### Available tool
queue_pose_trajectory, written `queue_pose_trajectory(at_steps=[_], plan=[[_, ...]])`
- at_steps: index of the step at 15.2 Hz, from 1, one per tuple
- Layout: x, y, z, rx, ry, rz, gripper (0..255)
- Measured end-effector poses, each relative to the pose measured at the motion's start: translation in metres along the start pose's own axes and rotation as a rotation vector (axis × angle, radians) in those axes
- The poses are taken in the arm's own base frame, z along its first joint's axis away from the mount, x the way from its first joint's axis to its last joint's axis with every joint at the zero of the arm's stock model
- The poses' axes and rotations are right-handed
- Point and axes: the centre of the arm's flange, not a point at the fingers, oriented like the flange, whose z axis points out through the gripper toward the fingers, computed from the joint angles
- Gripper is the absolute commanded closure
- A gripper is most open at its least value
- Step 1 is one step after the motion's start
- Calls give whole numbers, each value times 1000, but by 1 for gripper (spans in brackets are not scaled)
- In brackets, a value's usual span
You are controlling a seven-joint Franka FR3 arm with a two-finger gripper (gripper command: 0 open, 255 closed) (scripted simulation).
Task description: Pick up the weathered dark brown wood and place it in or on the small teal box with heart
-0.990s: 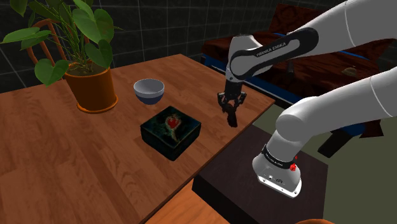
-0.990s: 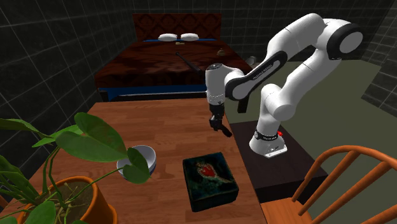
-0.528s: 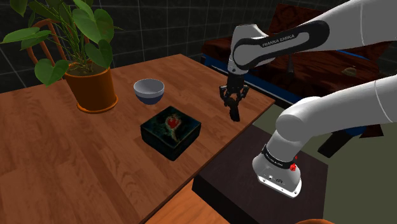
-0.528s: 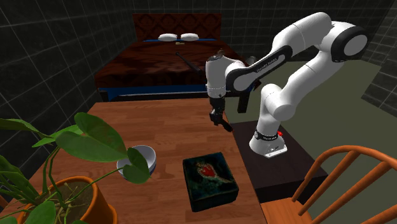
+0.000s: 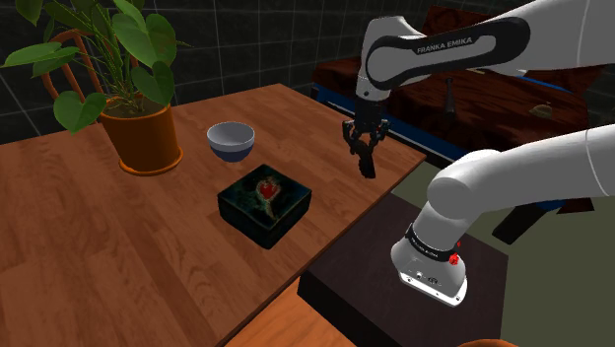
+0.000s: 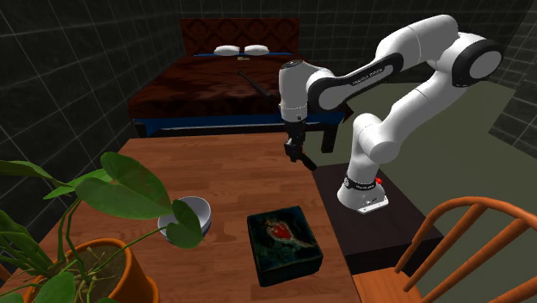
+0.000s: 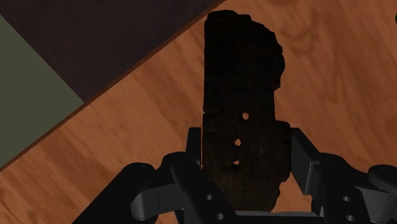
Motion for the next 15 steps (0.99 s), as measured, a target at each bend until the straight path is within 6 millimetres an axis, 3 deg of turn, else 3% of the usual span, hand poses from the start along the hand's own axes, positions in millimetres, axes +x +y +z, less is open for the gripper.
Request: queue_pose_trajectory(at_steps=[4, 15], plan=[[-1, -4, -17, 0, 0, 0, 255], [-40, -135, -27, -2, 1, -1, 255]])
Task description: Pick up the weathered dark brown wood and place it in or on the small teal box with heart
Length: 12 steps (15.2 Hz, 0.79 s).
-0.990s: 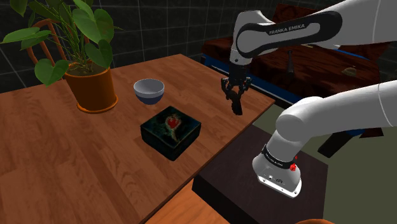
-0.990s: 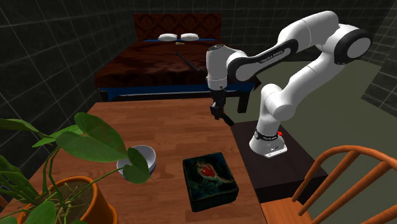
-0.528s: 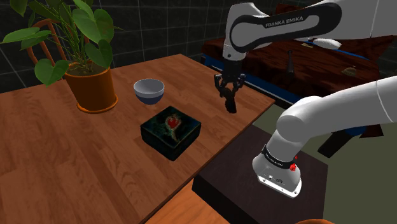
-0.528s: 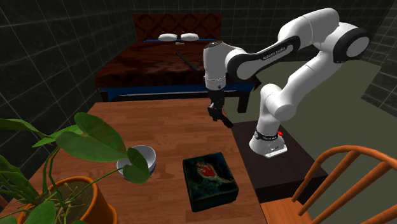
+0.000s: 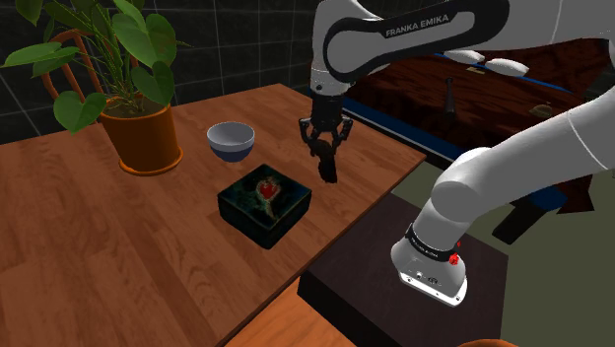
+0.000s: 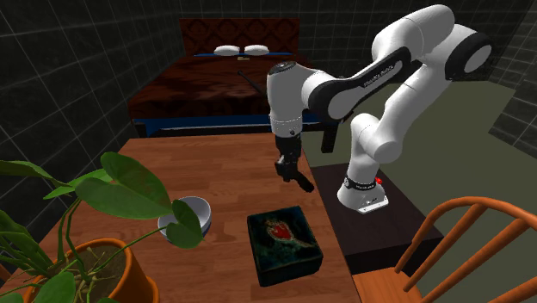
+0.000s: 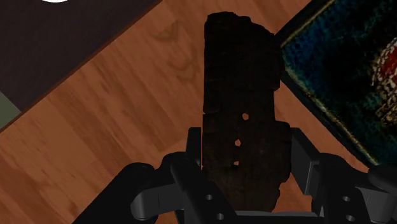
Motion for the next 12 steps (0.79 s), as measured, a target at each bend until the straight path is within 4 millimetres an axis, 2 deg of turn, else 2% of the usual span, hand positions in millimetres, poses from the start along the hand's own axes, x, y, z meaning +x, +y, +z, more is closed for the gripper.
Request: queue_pose_trajectory(at_steps=[12], plan=[[-28, -157, -8, 1, -1, -1, 255]])
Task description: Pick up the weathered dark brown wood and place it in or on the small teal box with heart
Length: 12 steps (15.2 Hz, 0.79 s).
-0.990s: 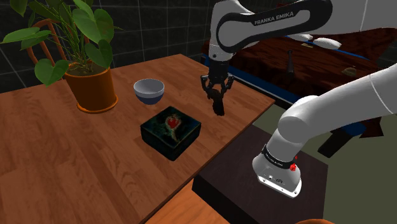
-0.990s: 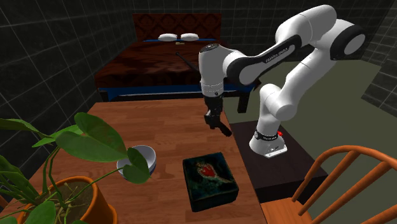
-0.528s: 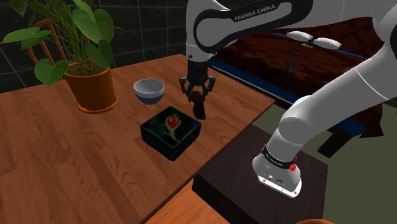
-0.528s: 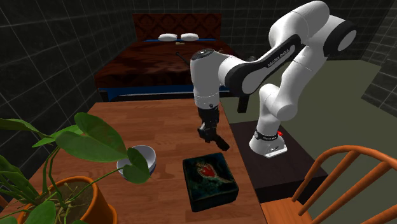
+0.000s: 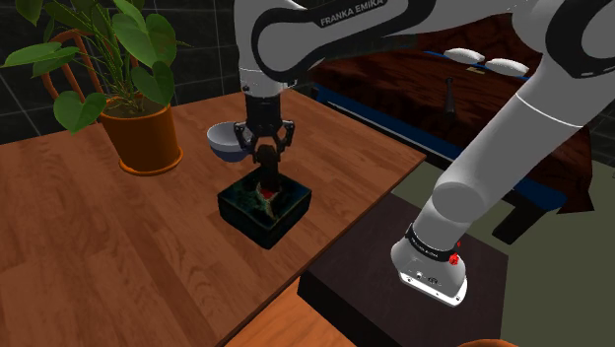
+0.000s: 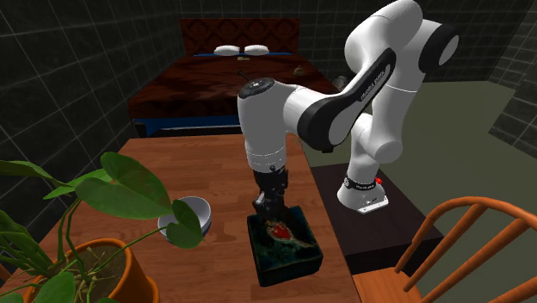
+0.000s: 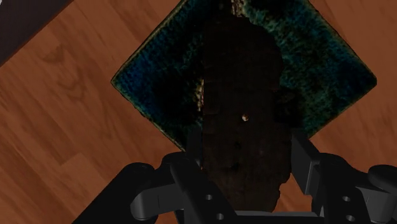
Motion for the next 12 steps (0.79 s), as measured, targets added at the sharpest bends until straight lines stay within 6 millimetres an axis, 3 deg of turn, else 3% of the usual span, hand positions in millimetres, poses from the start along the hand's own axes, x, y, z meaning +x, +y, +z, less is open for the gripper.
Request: queue_pose_trajectory(at_steps=[12], plan=[[5, -10, 59, 1, -1, 2, 255]])
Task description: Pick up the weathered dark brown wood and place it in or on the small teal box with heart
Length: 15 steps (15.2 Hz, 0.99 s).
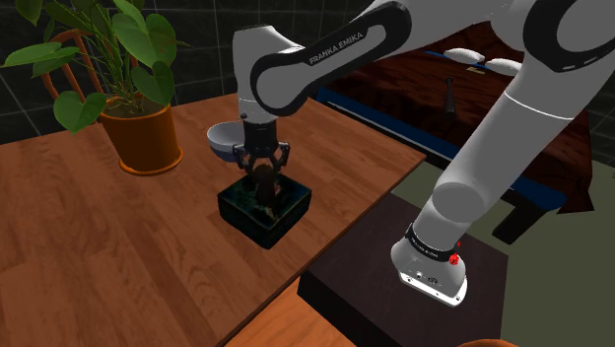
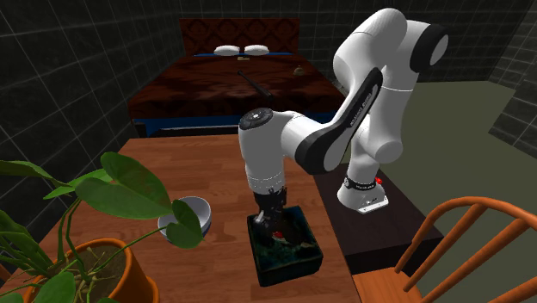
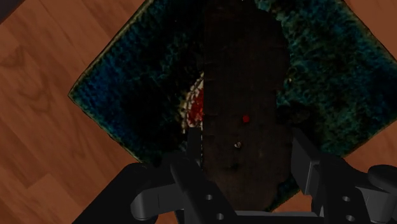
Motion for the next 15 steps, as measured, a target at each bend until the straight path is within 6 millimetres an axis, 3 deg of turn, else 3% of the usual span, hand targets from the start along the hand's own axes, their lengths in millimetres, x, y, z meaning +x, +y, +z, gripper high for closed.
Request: queue_pose_trajectory(at_steps=[4, 9, 10, 15], plan=[[1, 0, 15, 0, 0, 0, 255], [1, -1, 17, 0, 0, 0, 255], [1, -1, 17, 0, 0, 0, 0], [1, -1, 17, 0, 0, 0, 0]])
